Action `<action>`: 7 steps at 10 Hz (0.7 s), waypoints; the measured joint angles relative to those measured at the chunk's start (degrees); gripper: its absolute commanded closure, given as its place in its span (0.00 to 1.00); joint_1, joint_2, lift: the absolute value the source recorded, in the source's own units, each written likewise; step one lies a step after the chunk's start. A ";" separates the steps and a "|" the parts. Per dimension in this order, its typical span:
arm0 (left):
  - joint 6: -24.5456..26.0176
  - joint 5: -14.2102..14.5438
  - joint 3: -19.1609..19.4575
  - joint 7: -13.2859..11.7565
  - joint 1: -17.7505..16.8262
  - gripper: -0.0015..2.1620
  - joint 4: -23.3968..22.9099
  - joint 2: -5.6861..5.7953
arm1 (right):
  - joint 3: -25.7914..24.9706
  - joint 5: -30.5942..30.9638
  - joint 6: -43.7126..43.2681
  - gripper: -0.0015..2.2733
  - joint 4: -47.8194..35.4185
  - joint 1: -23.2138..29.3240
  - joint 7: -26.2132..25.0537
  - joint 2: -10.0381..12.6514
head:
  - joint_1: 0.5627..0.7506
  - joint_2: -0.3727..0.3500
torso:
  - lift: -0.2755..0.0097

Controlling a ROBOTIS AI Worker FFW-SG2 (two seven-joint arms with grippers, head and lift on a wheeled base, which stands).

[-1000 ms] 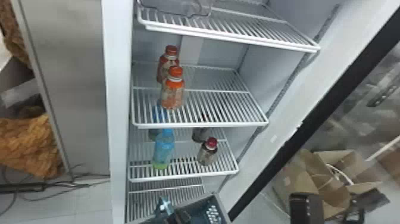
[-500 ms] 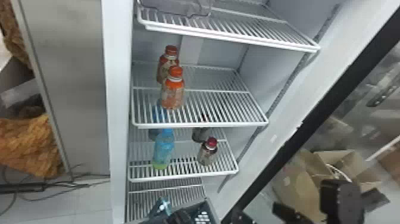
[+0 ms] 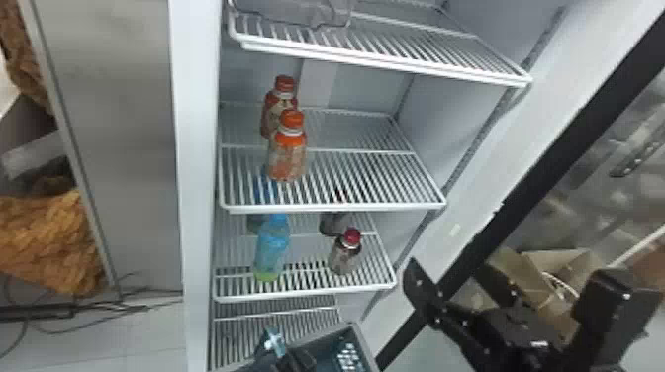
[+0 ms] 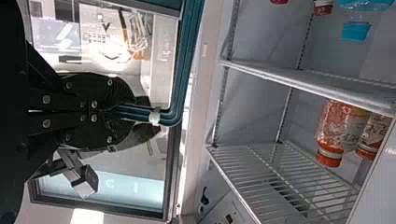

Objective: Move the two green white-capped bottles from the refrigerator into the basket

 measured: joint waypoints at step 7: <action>-0.10 -0.23 -0.23 0.09 -0.14 0.56 0.46 0.00 | -0.31 3.35 -33.70 0.05 24.04 -4.93 10.03 0.00 | 0.70 0.03 | 0.95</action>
